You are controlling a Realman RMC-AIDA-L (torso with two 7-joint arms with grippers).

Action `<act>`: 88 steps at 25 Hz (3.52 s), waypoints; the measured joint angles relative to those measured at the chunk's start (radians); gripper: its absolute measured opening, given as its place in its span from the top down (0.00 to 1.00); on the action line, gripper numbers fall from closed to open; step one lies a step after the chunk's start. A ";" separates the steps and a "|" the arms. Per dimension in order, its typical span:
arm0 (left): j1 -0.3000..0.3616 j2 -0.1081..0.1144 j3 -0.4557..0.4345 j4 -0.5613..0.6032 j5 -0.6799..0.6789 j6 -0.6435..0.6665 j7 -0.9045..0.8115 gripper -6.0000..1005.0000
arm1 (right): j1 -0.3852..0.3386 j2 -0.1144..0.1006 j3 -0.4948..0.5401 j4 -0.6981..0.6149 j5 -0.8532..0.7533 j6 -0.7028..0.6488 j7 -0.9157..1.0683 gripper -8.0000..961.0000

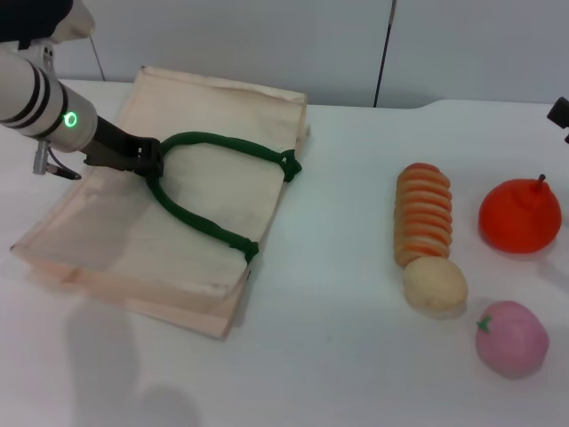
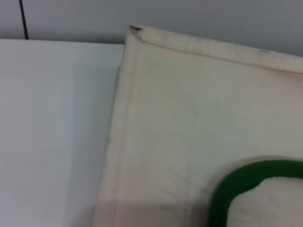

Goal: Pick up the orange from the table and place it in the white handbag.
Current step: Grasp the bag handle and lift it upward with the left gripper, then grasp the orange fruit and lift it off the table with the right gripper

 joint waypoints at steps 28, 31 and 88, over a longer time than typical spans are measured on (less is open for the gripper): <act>0.001 -0.001 0.000 -0.003 -0.011 -0.024 0.001 0.88 | -0.005 0.000 0.000 0.000 0.000 0.000 0.001 0.07; 0.001 -0.004 -0.002 -0.003 -0.021 -0.025 0.006 0.88 | -0.007 0.000 0.000 0.000 0.000 0.000 0.001 0.07; 0.127 -0.067 0.000 -0.514 -1.033 0.845 0.441 0.89 | 0.035 -0.029 -0.017 -0.019 -0.255 -0.084 0.097 0.07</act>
